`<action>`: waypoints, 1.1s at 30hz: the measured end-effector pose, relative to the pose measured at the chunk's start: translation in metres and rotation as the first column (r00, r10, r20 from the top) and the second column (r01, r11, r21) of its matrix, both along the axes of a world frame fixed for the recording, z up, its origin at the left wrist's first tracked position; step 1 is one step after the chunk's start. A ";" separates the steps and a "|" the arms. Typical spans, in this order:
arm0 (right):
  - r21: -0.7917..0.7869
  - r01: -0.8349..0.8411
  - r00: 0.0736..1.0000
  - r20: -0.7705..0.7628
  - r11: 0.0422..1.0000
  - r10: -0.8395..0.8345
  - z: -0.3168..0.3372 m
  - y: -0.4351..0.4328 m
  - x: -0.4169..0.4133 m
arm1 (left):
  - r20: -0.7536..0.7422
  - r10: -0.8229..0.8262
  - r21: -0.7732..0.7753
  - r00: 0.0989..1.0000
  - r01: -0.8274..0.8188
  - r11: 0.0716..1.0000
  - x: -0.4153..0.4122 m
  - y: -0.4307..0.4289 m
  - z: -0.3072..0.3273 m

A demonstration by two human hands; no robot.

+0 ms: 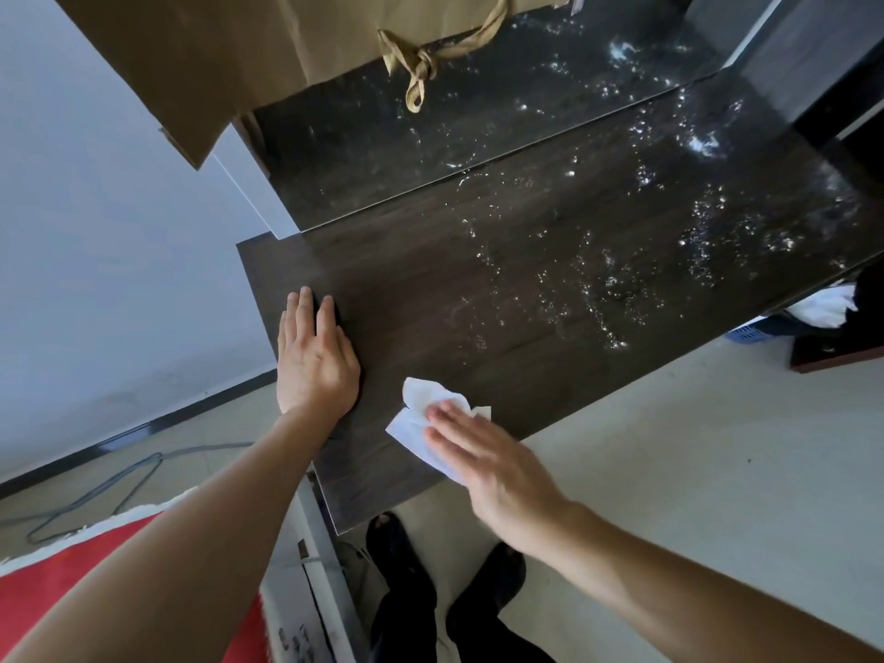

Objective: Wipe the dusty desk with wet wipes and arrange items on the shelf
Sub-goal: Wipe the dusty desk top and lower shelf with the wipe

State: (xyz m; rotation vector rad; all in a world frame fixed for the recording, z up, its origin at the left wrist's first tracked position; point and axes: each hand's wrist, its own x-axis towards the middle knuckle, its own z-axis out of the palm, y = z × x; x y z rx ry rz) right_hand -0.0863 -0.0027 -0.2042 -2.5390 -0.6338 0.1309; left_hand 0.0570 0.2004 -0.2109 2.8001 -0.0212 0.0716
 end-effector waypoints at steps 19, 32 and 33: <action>-0.280 0.401 0.907 -0.011 0.872 -0.421 0.018 -0.050 0.131 | 0.027 0.001 -0.025 1.000 0.000 1.000 0.001 0.003 -0.003; -0.159 0.229 0.972 -0.013 0.960 -0.234 -0.001 -0.023 0.146 | -0.020 -0.032 0.063 0.999 0.034 0.997 0.004 0.002 0.002; -0.126 0.104 0.994 -0.013 0.987 -0.107 -0.004 -0.010 0.130 | -0.034 -0.059 0.095 0.998 0.062 0.994 0.006 0.002 0.003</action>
